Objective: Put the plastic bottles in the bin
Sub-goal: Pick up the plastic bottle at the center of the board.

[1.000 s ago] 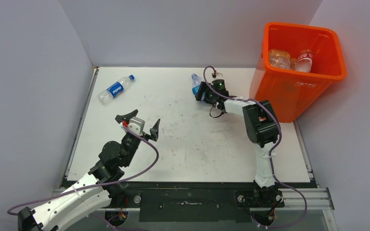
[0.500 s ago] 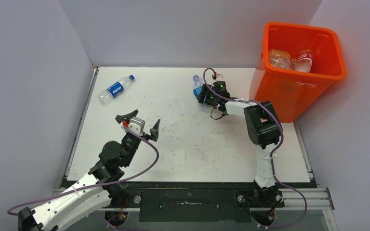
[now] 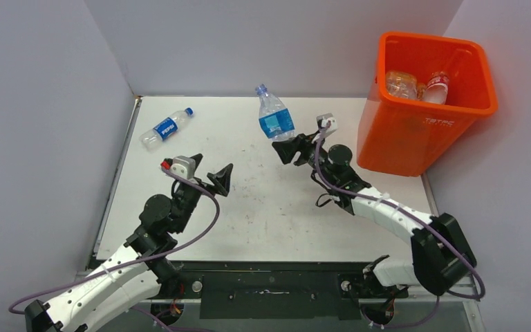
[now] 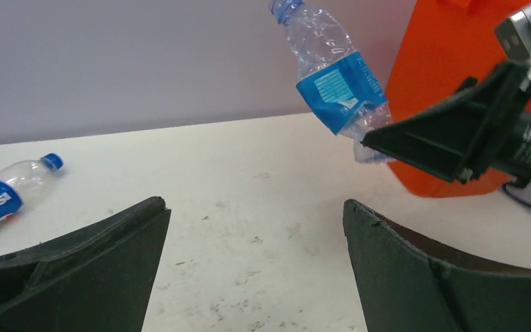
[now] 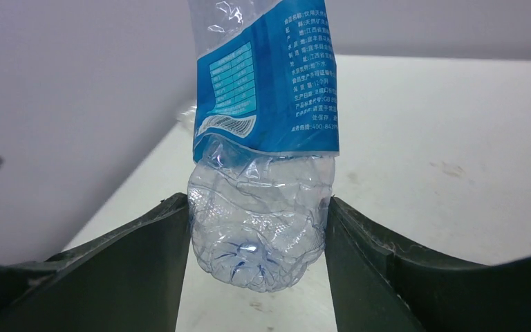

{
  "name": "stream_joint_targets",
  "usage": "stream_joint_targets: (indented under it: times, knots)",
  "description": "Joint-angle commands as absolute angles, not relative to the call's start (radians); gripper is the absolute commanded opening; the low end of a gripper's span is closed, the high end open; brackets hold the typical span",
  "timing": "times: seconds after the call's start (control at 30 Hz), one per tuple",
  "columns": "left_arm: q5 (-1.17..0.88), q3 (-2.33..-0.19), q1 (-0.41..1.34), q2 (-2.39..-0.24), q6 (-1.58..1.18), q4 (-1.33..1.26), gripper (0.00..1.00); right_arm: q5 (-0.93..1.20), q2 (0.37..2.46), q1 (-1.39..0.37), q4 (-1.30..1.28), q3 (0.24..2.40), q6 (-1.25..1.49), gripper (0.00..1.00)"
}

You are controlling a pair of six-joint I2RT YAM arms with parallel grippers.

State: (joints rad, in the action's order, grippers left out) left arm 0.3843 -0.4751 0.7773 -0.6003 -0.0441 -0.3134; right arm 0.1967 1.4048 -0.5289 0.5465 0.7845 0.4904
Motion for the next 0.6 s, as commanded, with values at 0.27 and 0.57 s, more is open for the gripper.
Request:
stream_joint_targets:
  times: [0.27,0.57]
  knots:
    - [0.062,-0.536,0.687,-0.656,-0.680,-0.607,0.96,0.169,1.031,-0.754,0.868,0.522,0.577,0.05]
    - [-0.075,-0.560,0.668,-0.762,-0.754,-0.689,0.96,0.057,0.988,-0.949,0.919,0.469,0.507,0.05]
